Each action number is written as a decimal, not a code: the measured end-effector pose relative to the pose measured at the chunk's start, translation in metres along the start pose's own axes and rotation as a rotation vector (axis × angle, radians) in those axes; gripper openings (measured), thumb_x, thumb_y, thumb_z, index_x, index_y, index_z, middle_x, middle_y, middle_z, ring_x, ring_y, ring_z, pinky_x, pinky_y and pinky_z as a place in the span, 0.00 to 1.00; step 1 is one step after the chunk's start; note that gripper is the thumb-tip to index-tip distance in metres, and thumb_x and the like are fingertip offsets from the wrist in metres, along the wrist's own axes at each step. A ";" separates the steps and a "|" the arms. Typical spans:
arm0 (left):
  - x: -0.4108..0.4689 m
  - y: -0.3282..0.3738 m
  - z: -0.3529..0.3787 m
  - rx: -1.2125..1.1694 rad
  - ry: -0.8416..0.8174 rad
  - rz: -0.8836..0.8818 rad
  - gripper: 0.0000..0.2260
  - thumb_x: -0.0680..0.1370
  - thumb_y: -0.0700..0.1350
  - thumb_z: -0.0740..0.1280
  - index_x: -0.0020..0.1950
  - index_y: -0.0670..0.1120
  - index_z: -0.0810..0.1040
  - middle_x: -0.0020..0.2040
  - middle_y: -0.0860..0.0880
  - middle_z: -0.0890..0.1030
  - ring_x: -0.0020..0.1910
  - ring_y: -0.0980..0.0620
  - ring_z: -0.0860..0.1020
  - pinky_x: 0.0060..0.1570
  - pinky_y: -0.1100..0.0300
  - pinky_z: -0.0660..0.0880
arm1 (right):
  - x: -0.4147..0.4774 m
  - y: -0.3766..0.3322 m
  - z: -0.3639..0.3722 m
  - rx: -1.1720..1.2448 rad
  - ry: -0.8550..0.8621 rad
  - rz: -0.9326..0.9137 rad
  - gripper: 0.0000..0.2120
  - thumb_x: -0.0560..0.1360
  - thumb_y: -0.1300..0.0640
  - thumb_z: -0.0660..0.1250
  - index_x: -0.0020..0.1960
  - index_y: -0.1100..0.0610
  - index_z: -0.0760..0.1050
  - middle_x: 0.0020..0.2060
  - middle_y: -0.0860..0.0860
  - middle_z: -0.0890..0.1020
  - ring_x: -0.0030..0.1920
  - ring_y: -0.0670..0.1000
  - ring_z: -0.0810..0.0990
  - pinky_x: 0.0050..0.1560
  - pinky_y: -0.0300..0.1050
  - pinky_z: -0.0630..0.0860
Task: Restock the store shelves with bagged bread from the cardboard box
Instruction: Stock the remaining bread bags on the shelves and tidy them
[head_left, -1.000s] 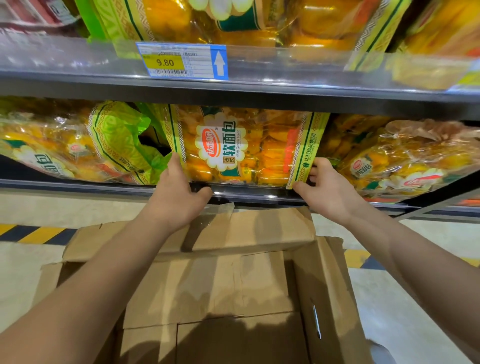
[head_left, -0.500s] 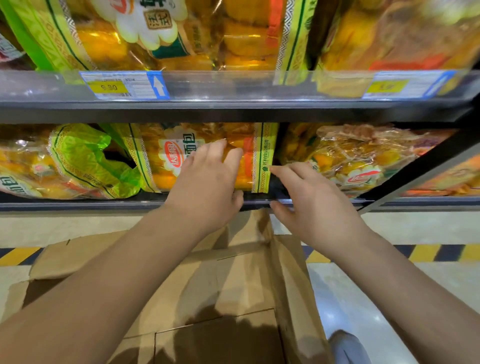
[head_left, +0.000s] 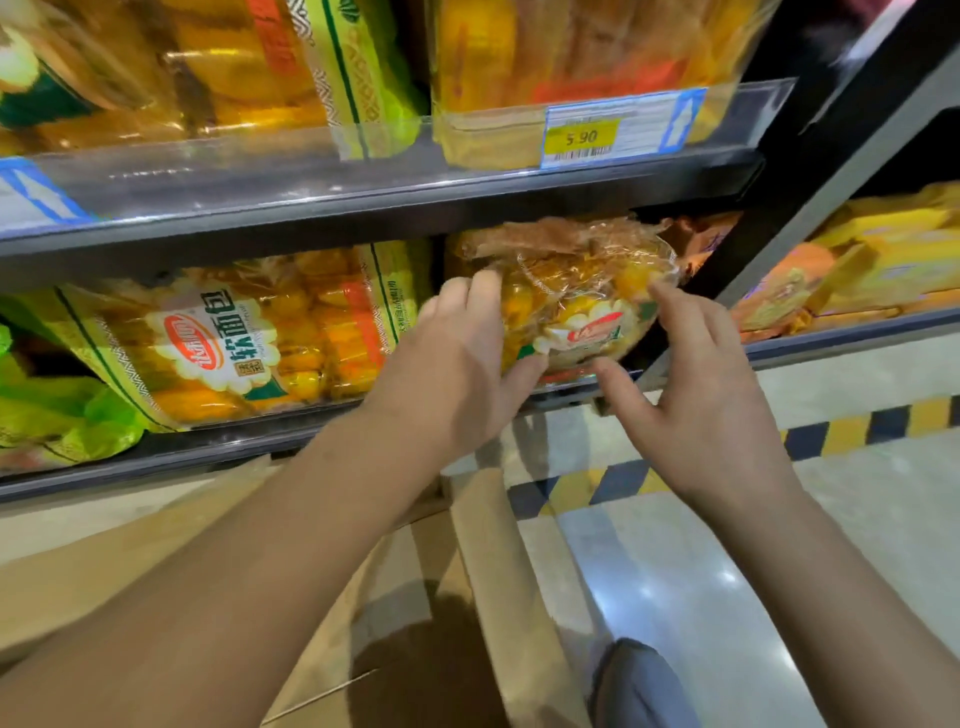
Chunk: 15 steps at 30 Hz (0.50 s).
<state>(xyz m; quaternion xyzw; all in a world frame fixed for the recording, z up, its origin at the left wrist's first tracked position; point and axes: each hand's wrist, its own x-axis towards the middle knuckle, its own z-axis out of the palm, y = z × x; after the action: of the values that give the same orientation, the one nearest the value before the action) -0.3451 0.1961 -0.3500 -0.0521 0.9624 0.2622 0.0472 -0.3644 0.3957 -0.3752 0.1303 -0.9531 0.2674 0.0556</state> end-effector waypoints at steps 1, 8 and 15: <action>0.005 0.003 0.006 -0.079 0.006 -0.033 0.30 0.79 0.58 0.70 0.76 0.52 0.60 0.69 0.50 0.71 0.68 0.48 0.72 0.66 0.48 0.75 | 0.004 0.004 0.000 0.020 0.022 0.001 0.35 0.78 0.47 0.69 0.80 0.54 0.60 0.74 0.52 0.67 0.73 0.48 0.65 0.63 0.36 0.65; 0.033 0.006 0.033 -0.410 0.121 -0.188 0.25 0.84 0.57 0.61 0.78 0.51 0.60 0.71 0.50 0.74 0.69 0.47 0.74 0.66 0.50 0.73 | 0.026 0.010 0.018 0.180 0.097 -0.007 0.34 0.84 0.48 0.62 0.83 0.57 0.51 0.77 0.58 0.61 0.75 0.47 0.58 0.59 0.14 0.49; 0.056 -0.001 0.027 -0.450 0.062 -0.283 0.22 0.86 0.58 0.55 0.78 0.53 0.64 0.72 0.48 0.74 0.70 0.44 0.73 0.66 0.52 0.68 | 0.052 0.007 0.025 0.105 -0.046 0.064 0.25 0.85 0.44 0.55 0.80 0.49 0.58 0.81 0.55 0.55 0.79 0.55 0.59 0.70 0.42 0.62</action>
<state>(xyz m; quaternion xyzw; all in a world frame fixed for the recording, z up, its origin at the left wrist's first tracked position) -0.3986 0.2046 -0.3806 -0.2034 0.8640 0.4587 0.0412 -0.4172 0.3774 -0.3908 0.1086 -0.9425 0.3154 0.0180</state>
